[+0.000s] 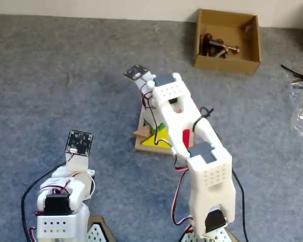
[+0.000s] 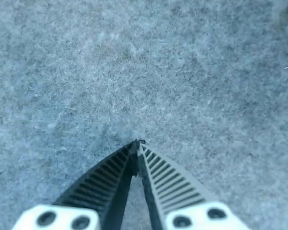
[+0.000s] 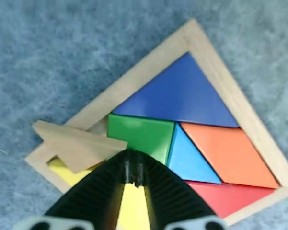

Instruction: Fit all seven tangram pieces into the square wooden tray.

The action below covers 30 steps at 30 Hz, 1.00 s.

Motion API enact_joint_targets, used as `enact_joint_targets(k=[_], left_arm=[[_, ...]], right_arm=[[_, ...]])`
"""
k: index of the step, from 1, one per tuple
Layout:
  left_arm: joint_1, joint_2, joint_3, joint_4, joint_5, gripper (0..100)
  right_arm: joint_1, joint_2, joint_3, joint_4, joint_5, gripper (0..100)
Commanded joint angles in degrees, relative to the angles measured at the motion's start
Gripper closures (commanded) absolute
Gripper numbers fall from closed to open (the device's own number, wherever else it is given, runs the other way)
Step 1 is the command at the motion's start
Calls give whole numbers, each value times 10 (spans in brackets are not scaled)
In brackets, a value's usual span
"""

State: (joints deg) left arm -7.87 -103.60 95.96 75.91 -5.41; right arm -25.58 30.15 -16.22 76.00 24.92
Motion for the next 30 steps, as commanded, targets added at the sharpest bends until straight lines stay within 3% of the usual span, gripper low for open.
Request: enact_joint_targets(k=[1, 30], left_arm=[[13, -3, 12, 1, 2, 995], [13, -3, 12, 1, 2, 995]], right_arm=[[7, -17, -66, 22, 5, 994], [-104, -12, -78, 12, 4, 994]])
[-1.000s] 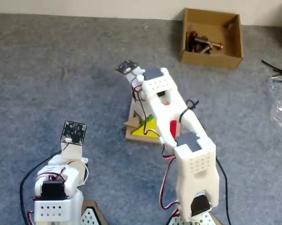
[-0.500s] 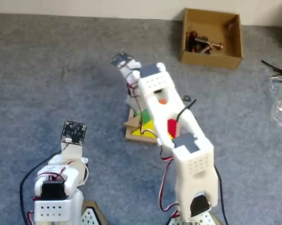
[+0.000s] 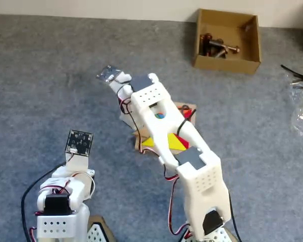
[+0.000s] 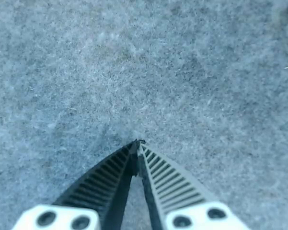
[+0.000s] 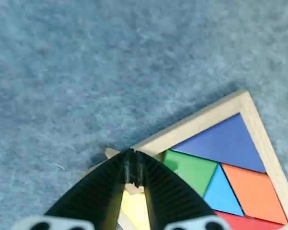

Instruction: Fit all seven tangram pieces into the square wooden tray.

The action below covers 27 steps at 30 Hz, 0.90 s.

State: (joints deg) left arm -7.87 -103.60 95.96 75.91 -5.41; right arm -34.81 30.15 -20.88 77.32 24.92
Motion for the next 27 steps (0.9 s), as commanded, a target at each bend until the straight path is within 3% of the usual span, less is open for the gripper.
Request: enact_joint_targets(k=[1, 27], left_arm=[[13, -3, 12, 1, 2, 995], [12, -3, 12, 1, 2, 995]], right_arm=[[-15, -12, -25, -1, 4, 994], [-29, -13, 39, -5, 8, 994]])
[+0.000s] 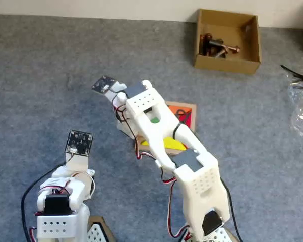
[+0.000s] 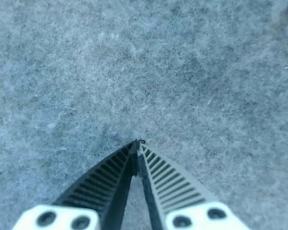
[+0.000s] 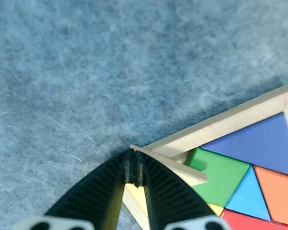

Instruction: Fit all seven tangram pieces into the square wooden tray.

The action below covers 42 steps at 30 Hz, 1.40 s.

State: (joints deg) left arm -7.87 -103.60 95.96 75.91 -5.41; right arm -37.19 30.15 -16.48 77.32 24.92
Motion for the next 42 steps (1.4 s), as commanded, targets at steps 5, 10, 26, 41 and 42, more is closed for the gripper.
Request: enact_joint_targets(k=[5, 10, 26, 41, 42], left_arm=[[12, -3, 12, 1, 2, 995], [12, -3, 12, 1, 2, 995], [12, -3, 12, 1, 2, 995], [12, -3, 12, 1, 2, 995], [12, -3, 12, 1, 2, 995]], right_arm=[[-6, -13, -5, 0, 7, 994], [-6, -13, -4, 16, 5, 994], [-2, -13, -4, 62, 5, 994], [11, -18, -11, 126, 5, 994], [11, -18, -11, 126, 5, 994]])
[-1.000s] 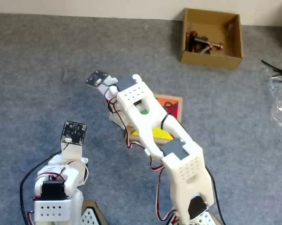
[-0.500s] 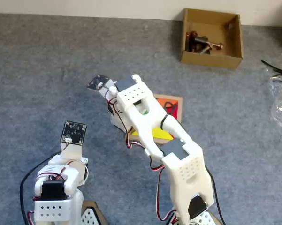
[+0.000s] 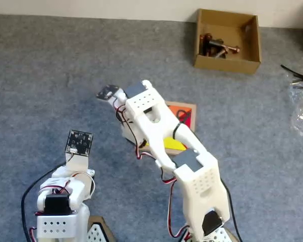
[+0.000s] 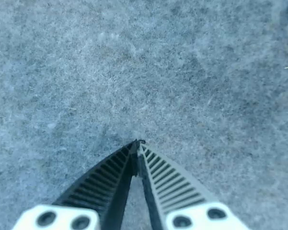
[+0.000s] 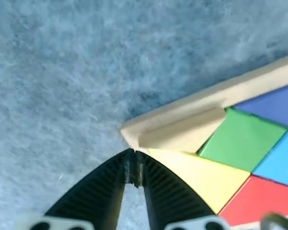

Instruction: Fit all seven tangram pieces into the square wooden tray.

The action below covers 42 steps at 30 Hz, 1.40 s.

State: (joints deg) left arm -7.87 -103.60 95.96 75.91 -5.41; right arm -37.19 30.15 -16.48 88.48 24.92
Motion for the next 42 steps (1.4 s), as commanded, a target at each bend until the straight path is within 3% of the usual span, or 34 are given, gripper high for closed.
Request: enact_joint_targets(k=[1, 13, 26, 42], left_arm=[[12, -3, 12, 1, 2, 995], [12, -3, 12, 1, 2, 995], [12, -3, 12, 1, 2, 995], [12, -3, 12, 1, 2, 995]], right_arm=[[11, -18, -11, 15, 5, 994], [9, -100, -73, 12, 5, 994], [12, -17, -59, -106, 7, 994], [95, 10, -30, -106, 5, 994]])
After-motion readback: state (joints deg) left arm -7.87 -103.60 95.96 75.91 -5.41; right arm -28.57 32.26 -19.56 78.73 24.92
